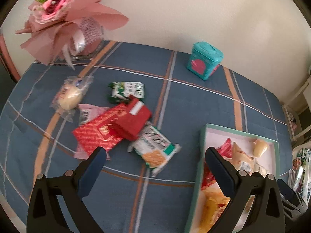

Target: Organize snacks

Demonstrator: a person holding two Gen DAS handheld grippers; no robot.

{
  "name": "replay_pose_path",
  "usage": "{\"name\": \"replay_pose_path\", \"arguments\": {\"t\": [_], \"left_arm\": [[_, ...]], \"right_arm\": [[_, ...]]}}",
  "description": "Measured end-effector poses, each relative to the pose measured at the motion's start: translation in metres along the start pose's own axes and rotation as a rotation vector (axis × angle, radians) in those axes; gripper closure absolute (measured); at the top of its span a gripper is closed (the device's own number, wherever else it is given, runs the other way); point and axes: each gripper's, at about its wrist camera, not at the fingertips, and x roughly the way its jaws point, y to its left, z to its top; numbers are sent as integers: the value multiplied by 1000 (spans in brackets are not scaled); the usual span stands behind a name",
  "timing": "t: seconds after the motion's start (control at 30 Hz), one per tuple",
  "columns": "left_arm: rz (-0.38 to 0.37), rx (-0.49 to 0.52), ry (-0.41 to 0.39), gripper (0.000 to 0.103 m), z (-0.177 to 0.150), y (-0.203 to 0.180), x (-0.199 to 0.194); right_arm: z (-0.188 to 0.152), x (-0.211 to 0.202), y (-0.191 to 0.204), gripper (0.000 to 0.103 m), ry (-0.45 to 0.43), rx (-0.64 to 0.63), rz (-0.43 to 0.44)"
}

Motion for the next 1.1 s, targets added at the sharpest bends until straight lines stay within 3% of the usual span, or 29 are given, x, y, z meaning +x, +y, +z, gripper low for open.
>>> {"name": "replay_pose_path", "arguments": {"t": [0.37, 0.6, 0.8, 1.1], "left_arm": [[131, -94, -11, 2, 6, 83, -16], [159, -173, -7, 2, 9, 131, -20], [145, -198, 25, 2, 12, 140, -8], [97, -131, 49, 2, 26, 122, 12]], "right_arm": [[-10, -4, 58, 0, -3, -78, 35], [-20, 3, 100, 0, 10, -133, 113], [-23, 15, 128, 0, 22, -174, 168], [-20, 33, 139, 0, 38, -162, 189]]}}
